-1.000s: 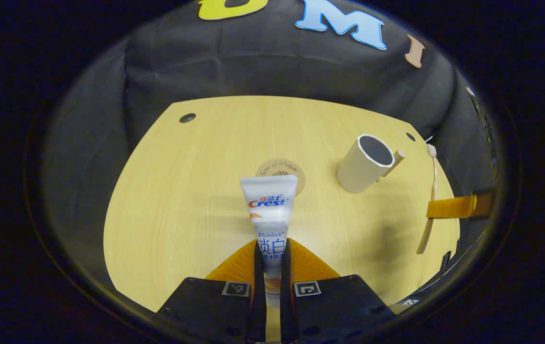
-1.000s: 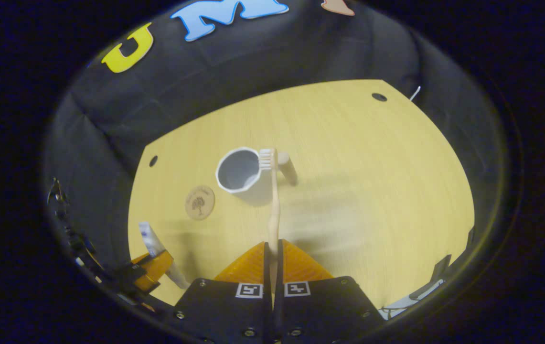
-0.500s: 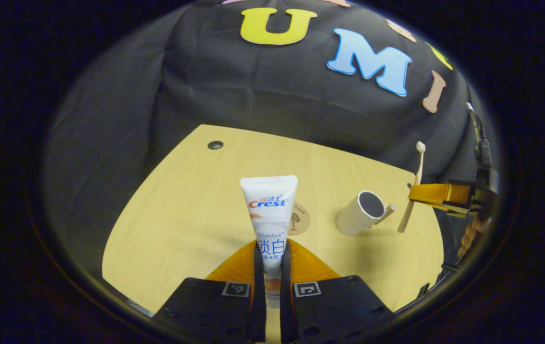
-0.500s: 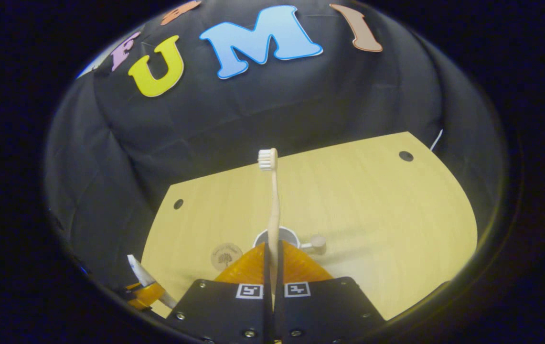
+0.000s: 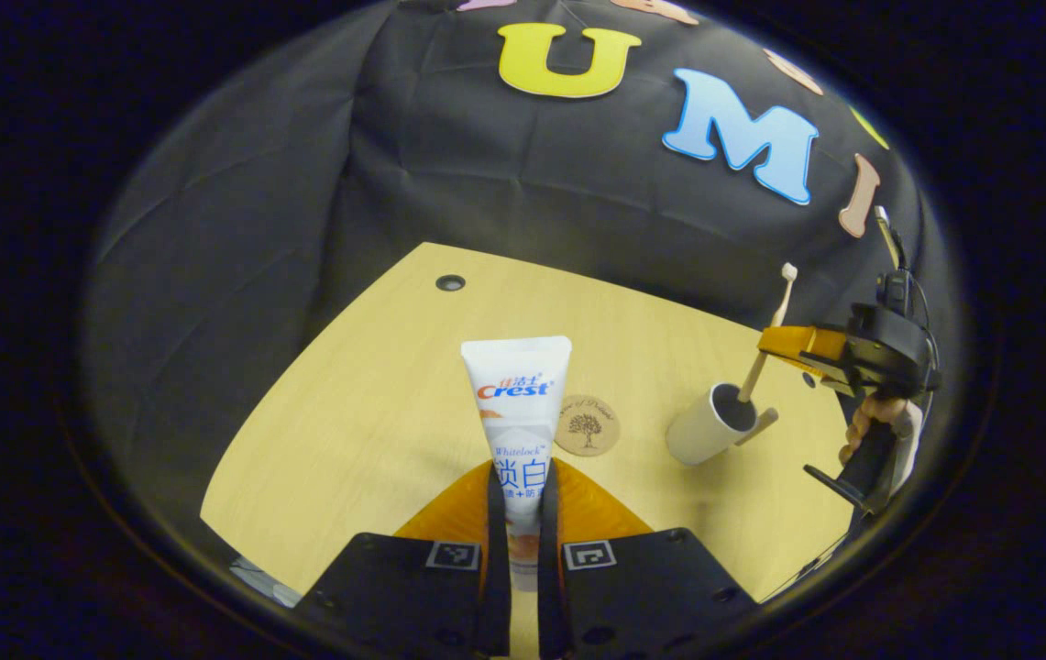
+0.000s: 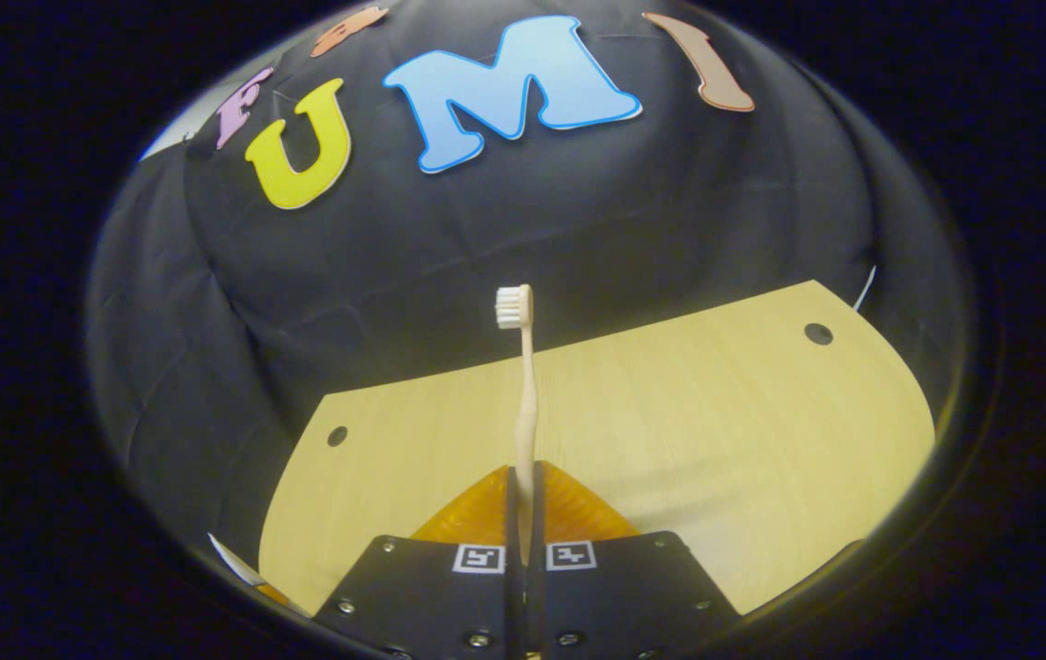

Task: Put the toothbrush and toothpaste on the desktop into the cup, then pick up the cup and place it on the coaster on the desktop.

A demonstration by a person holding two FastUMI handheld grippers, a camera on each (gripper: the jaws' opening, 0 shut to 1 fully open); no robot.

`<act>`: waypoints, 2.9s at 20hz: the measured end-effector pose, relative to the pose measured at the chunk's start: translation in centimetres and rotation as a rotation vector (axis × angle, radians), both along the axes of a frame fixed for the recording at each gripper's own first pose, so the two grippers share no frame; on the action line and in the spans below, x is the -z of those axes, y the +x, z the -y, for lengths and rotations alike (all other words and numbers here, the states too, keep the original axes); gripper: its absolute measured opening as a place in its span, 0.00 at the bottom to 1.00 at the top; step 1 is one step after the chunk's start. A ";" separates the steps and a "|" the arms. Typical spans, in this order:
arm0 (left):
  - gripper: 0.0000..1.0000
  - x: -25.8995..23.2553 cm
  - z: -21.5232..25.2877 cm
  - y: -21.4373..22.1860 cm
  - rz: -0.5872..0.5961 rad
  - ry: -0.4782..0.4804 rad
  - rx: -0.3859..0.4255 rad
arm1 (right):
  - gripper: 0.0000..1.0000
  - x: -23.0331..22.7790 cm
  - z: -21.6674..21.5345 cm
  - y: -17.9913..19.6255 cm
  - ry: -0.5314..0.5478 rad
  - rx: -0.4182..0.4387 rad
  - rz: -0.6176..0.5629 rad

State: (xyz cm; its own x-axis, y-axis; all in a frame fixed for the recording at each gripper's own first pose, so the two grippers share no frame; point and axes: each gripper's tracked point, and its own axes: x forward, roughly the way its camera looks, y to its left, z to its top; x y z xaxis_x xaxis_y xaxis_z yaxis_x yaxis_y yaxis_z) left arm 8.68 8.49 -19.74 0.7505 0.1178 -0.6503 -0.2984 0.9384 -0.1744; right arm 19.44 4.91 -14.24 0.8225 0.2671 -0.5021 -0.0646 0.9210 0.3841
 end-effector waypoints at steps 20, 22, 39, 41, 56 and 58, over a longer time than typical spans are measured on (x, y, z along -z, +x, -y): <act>0.19 -2.5 1.0 1.6 0.060 0.024 0.038 | 0.44 4.5 -0.5 -3.5 -0.094 -0.061 0.025; 0.19 -2.8 1.5 2.6 0.080 0.005 0.065 | 0.47 3.9 0.1 -4.1 -0.092 -0.049 0.034; 0.19 -5.6 15.1 20.7 0.292 -0.130 0.308 | 0.47 6.6 14.5 -13.3 -0.071 0.149 -0.116; 0.19 -4.7 16.6 21.5 0.284 -0.132 0.306 | 0.47 7.0 16.4 -13.5 -0.063 0.177 -0.129; 0.19 1.1 21.4 22.9 0.272 0.071 0.252 | 0.47 10.0 23.4 -15.0 -0.067 0.260 -0.222; 0.18 1.7 21.9 22.9 0.269 0.081 0.259 | 0.47 10.0 23.4 -15.0 -0.070 0.255 -0.222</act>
